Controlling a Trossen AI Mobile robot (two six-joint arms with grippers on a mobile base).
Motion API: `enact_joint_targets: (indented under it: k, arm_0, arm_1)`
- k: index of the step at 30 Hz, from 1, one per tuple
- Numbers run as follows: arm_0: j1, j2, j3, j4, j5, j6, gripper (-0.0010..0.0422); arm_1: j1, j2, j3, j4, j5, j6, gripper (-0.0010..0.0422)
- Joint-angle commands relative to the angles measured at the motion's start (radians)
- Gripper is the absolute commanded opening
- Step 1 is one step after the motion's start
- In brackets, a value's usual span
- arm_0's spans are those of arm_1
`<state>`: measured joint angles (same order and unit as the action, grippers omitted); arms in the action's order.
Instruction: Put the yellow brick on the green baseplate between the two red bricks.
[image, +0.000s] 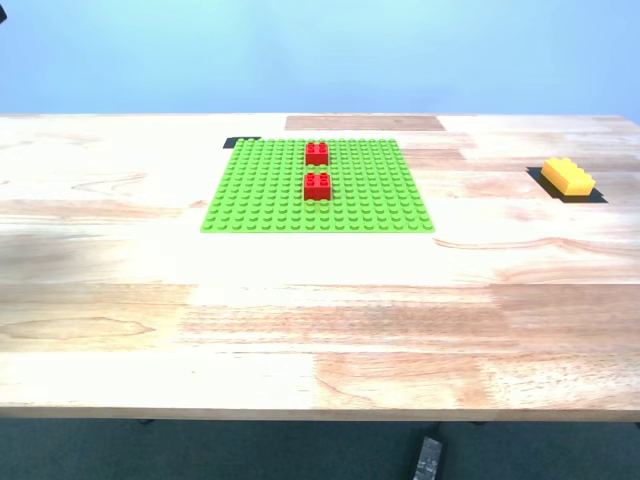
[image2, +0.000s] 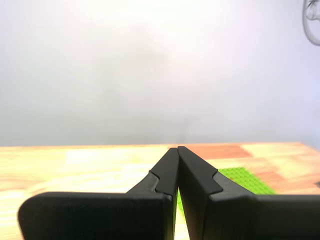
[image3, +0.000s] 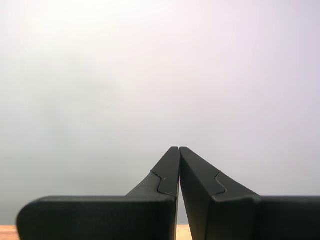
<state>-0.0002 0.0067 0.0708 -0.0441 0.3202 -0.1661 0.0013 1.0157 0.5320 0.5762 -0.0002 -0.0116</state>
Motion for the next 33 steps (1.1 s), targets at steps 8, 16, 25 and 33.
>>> enact_joint_targets:
  k: [8, 16, 25, 33]
  arm_0:
    - [0.0, 0.239, 0.278, -0.099, 0.099, 0.085, 0.0]
    - [0.0, 0.534, 0.618, -0.438, 0.298, 0.302, 0.0]
    - [0.0, 0.764, 0.912, -0.835, 0.365, 0.56, 0.0]
    - [-0.005, 0.872, 1.002, -0.974, 0.368, 0.638, 0.0]
  arm_1:
    - [-0.001, 0.061, 0.24, -0.46, -0.079, -0.1, 0.0]
    - [-0.001, 0.182, 0.578, -0.968, -0.079, -0.157, 0.0]
    - [-0.001, 0.33, 0.827, -1.343, -0.079, -0.203, 0.0]
    - [-0.001, 0.462, 0.925, -1.498, -0.079, -0.204, 0.0]
